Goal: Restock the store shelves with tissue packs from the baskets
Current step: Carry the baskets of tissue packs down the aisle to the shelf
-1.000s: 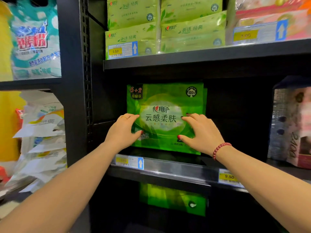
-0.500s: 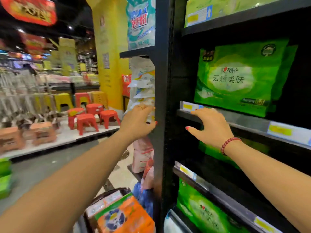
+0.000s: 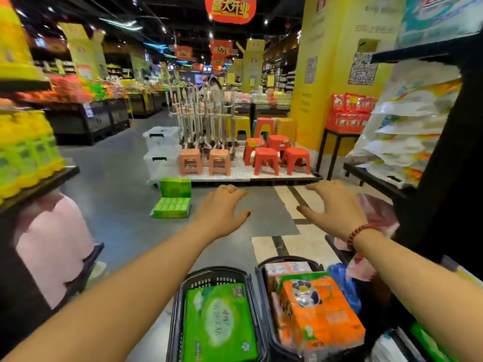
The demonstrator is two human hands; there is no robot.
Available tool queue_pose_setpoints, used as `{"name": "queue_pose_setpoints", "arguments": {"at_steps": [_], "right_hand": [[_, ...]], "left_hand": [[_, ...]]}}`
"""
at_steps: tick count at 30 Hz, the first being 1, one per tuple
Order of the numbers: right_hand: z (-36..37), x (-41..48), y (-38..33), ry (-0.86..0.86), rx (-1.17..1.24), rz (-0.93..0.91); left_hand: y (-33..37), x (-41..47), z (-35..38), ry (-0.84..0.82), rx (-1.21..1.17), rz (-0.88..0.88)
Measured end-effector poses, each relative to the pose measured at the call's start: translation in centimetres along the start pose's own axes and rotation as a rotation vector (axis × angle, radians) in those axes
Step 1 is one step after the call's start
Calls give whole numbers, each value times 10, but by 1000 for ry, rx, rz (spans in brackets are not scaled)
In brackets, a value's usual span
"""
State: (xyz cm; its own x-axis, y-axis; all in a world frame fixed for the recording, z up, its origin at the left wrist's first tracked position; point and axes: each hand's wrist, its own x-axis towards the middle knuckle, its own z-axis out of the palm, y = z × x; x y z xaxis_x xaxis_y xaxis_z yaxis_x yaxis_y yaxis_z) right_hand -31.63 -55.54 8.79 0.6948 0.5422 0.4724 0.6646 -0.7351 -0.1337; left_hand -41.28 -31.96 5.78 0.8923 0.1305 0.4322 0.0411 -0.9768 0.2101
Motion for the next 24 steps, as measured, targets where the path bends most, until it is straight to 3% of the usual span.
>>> {"name": "queue_pose_setpoints", "arguments": {"at_steps": [12,24], "right_hand": [[154,36,-202,-217,116,-34],[275,27,-201,-464,118,56]], "left_hand": [[-227,-113,-21,-122,3,-208],[-305,-101,69,-304,-113,-258]]}}
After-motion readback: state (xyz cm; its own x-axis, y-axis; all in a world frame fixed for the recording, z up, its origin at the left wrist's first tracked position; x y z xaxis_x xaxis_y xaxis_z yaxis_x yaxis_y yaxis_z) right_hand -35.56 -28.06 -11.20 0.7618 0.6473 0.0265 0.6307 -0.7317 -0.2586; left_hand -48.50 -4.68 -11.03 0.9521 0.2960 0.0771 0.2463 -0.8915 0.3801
